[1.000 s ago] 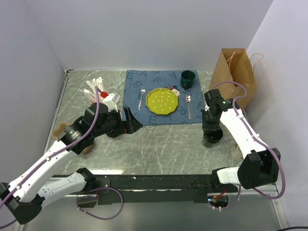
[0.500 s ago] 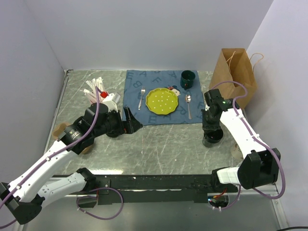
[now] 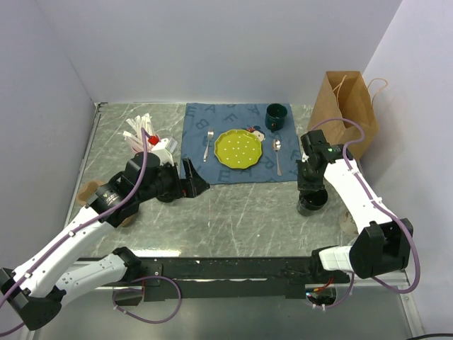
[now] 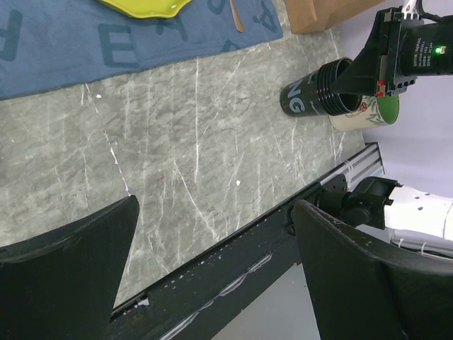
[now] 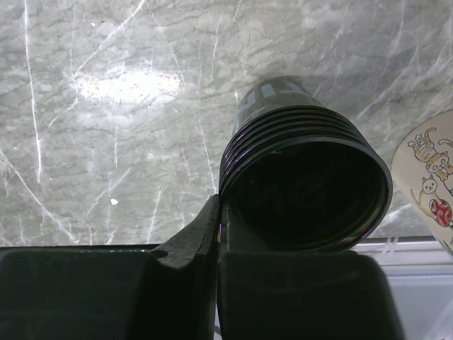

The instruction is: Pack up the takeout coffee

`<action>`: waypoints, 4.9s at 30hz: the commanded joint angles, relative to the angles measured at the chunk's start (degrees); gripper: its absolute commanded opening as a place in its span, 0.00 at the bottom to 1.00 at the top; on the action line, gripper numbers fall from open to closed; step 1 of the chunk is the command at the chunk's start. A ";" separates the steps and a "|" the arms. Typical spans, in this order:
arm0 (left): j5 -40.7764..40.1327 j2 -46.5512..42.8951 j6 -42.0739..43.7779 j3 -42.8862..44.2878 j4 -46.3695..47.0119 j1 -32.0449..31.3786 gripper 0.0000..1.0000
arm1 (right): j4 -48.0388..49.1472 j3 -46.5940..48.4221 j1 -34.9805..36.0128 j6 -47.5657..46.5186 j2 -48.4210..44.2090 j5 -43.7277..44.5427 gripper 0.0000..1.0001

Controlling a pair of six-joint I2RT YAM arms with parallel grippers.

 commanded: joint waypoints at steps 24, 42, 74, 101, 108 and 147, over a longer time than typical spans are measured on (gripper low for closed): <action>-5.98 -1.01 0.74 0.86 0.39 0.00 0.97 | -15.53 22.10 -0.39 2.27 1.52 8.46 0.00; -29.35 -9.10 -3.31 5.52 -6.73 0.00 0.97 | -16.62 40.25 26.11 10.88 11.45 10.30 0.00; -42.01 -19.65 -11.48 5.87 -19.65 0.00 0.97 | -1.74 31.09 54.10 25.83 31.95 12.85 0.28; -30.59 18.67 -14.03 10.61 -30.46 9.48 0.76 | -5.97 20.47 54.01 20.46 -11.56 9.07 0.85; -31.99 23.32 -9.20 11.06 -28.27 13.35 0.72 | -2.63 14.75 54.01 19.59 -15.96 9.33 0.83; -34.28 38.45 -3.74 16.51 -27.65 16.26 0.29 | -4.38 18.96 53.84 15.90 -9.54 14.08 0.84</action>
